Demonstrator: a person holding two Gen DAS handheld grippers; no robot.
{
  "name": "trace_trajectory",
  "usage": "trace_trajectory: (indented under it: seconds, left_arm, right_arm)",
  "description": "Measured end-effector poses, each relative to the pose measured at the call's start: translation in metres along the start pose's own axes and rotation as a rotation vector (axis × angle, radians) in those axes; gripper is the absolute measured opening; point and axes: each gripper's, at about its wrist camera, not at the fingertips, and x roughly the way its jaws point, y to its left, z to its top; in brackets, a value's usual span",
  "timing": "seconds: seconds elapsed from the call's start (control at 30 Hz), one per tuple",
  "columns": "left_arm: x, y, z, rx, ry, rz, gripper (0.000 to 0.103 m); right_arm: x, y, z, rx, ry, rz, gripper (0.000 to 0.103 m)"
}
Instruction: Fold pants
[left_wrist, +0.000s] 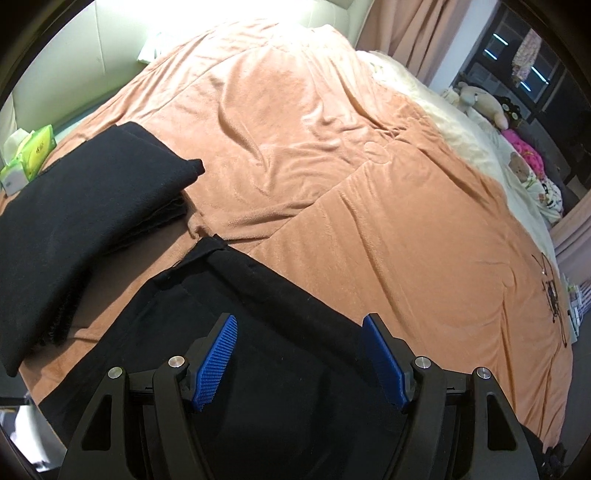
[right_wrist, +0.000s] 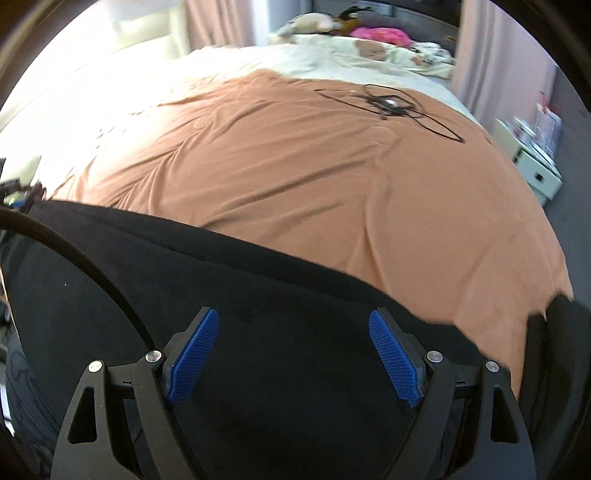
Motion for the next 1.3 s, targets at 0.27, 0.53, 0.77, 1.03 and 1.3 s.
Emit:
trace_trajectory:
  seconds: [0.27,0.53,0.77,1.03,1.3]
  left_arm:
    - [0.021,0.003,0.008,-0.067,0.039,0.027,0.072]
    - [0.033,0.005,0.008,-0.061,0.051,0.050,0.072]
    - [0.040,0.005,0.012,-0.060,0.064,0.059,0.067]
    - [0.056,0.008,0.014,-0.097,0.102,0.095,0.057]
    - [0.056,0.022,0.013,-0.134,0.078,0.088,0.002]
  right_arm:
    - [0.036,0.006,0.031,-0.158,0.099,0.072,0.065]
    - [0.068,0.006,0.038,-0.264,0.255,0.115,0.053]
    - [0.075,0.017,0.036,-0.357,0.348,0.080,0.004]
    - [0.070,0.031,0.033,-0.368,0.292,0.039,0.002]
    - [0.051,0.029,0.022,-0.338,0.213,-0.003,0.000]
